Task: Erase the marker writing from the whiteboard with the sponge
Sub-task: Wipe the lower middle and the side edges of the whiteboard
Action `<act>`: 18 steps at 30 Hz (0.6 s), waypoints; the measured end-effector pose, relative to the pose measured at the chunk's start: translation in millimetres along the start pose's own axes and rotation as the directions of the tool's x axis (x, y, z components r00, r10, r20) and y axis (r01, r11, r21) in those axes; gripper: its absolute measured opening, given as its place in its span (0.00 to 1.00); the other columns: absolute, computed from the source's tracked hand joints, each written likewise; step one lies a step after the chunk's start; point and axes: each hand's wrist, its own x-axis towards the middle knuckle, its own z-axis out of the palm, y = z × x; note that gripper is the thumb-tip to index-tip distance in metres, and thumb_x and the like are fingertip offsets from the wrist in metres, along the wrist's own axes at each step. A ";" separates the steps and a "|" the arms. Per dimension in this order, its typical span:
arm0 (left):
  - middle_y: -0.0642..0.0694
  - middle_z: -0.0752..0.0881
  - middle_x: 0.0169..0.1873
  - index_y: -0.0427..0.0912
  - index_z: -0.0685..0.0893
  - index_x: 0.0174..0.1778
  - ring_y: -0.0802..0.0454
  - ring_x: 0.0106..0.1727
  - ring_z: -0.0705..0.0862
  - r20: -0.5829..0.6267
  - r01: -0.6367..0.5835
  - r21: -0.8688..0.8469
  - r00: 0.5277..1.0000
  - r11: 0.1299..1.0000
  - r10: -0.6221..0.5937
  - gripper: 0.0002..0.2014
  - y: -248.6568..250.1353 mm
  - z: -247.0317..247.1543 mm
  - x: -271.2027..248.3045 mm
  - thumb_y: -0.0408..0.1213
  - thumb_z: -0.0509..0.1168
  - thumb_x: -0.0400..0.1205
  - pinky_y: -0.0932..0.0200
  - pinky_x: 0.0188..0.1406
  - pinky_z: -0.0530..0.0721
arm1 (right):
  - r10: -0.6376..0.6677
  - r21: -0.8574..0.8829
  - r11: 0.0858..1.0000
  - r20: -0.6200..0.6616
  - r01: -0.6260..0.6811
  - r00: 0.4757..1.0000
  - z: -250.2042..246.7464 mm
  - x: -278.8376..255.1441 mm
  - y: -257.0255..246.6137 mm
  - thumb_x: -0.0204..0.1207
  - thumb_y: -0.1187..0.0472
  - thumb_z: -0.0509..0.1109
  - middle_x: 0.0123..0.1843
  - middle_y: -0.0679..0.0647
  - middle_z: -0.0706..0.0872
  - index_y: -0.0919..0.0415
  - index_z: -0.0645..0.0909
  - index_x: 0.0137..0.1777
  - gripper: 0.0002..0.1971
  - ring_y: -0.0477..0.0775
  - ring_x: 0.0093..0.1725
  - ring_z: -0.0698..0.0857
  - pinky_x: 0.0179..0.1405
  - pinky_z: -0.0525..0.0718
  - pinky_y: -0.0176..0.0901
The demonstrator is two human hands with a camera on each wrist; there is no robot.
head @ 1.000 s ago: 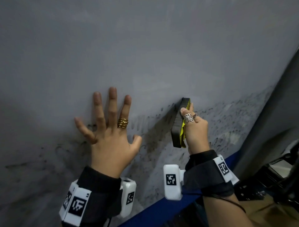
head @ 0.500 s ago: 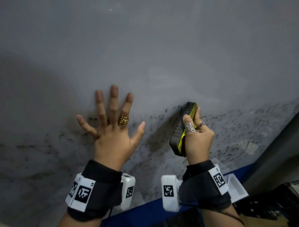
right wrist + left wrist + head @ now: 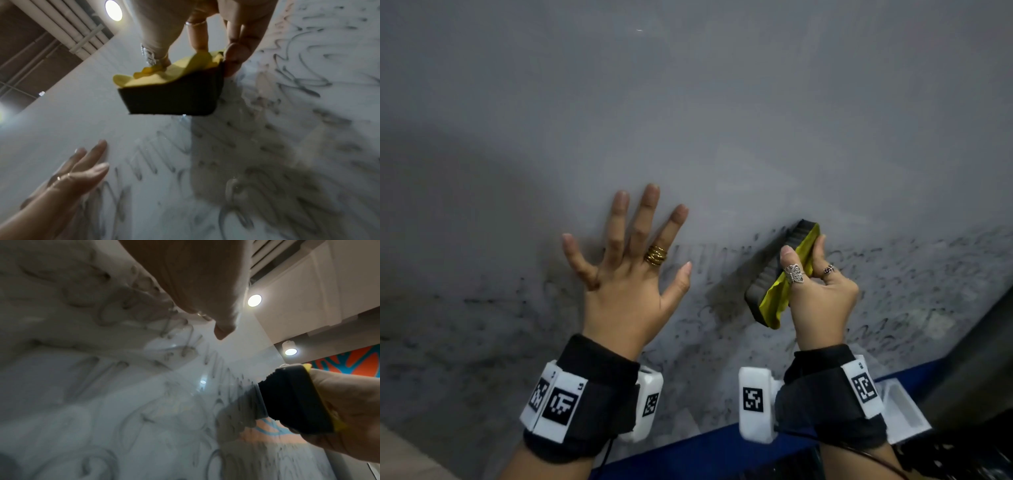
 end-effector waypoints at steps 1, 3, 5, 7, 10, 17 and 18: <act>0.56 0.41 0.83 0.64 0.50 0.82 0.54 0.83 0.39 -0.001 -0.004 0.010 1.000 1.000 0.004 0.33 -1.3 -0.9 0.0 0.62 0.49 0.81 0.33 0.67 0.22 | -0.009 0.018 1.000 -0.015 0.009 1.000 2.3 -2.2 0.6 0.66 0.56 0.80 0.28 0.46 0.61 0.58 0.77 0.70 0.31 0.43 0.23 0.61 0.35 0.65 0.32; 0.55 0.43 0.83 0.63 0.50 0.83 0.54 0.83 0.42 0.002 -0.026 0.023 1.000 0.999 0.026 0.32 -4.4 -3.7 1.5 0.62 0.48 0.81 0.34 0.67 0.21 | -0.030 0.025 0.999 -0.031 0.031 0.999 6.9 -7.3 1.8 0.68 0.58 0.78 0.30 0.49 0.60 0.59 0.76 0.71 0.30 0.42 0.23 0.59 0.32 0.64 0.24; 0.54 0.44 0.83 0.62 0.50 0.83 0.53 0.83 0.45 0.005 -0.050 0.028 0.999 0.998 0.049 0.32 -7.0 -6.5 2.4 0.62 0.46 0.81 0.34 0.67 0.21 | -0.044 0.019 0.999 -0.033 0.044 0.999 12.1 -12.5 1.9 0.69 0.59 0.78 0.31 0.49 0.61 0.60 0.76 0.71 0.30 0.42 0.26 0.61 0.33 0.62 0.26; 0.53 0.45 0.83 0.60 0.49 0.83 0.51 0.83 0.47 0.012 -0.069 0.038 0.998 0.997 0.069 0.32 -9.0 -8.9 1.3 0.61 0.45 0.82 0.34 0.67 0.21 | -0.051 -0.012 0.999 -0.016 0.050 0.999 17.7 -18.8 2.2 0.69 0.57 0.78 0.30 0.48 0.65 0.60 0.76 0.71 0.30 0.46 0.33 0.67 0.39 0.65 0.35; 0.50 0.44 0.84 0.57 0.45 0.84 0.50 0.83 0.47 0.033 -0.125 0.139 0.992 0.982 0.121 0.33 -18.0 -14.7 -1.6 0.61 0.42 0.83 0.32 0.68 0.24 | -0.061 -0.091 0.994 -0.006 0.061 0.998 28.0 -33.3 1.0 0.70 0.57 0.77 0.30 0.47 0.66 0.59 0.74 0.72 0.30 0.53 0.42 0.70 0.44 0.71 0.44; 0.47 0.44 0.84 0.53 0.44 0.84 0.46 0.84 0.47 0.047 -0.049 0.169 0.998 0.984 0.042 0.32 -68.1 -35.0 -24.3 0.57 0.42 0.84 0.33 0.67 0.21 | -0.082 -0.207 0.974 0.086 0.098 0.993 64.3 -98.9 -14.9 0.70 0.57 0.77 0.45 0.53 0.74 0.59 0.69 0.75 0.33 0.47 0.47 0.76 0.42 0.69 0.17; 0.47 0.44 0.84 0.54 0.45 0.84 0.46 0.84 0.47 0.036 -0.015 0.138 0.999 0.990 0.010 0.31 -76.4 -37.1 -28.3 0.55 0.44 0.85 0.34 0.67 0.20 | -0.094 -0.229 0.967 0.103 0.115 0.990 70.0 -109.7 -15.4 0.70 0.56 0.77 0.45 0.53 0.74 0.58 0.69 0.75 0.34 0.49 0.48 0.76 0.44 0.71 0.20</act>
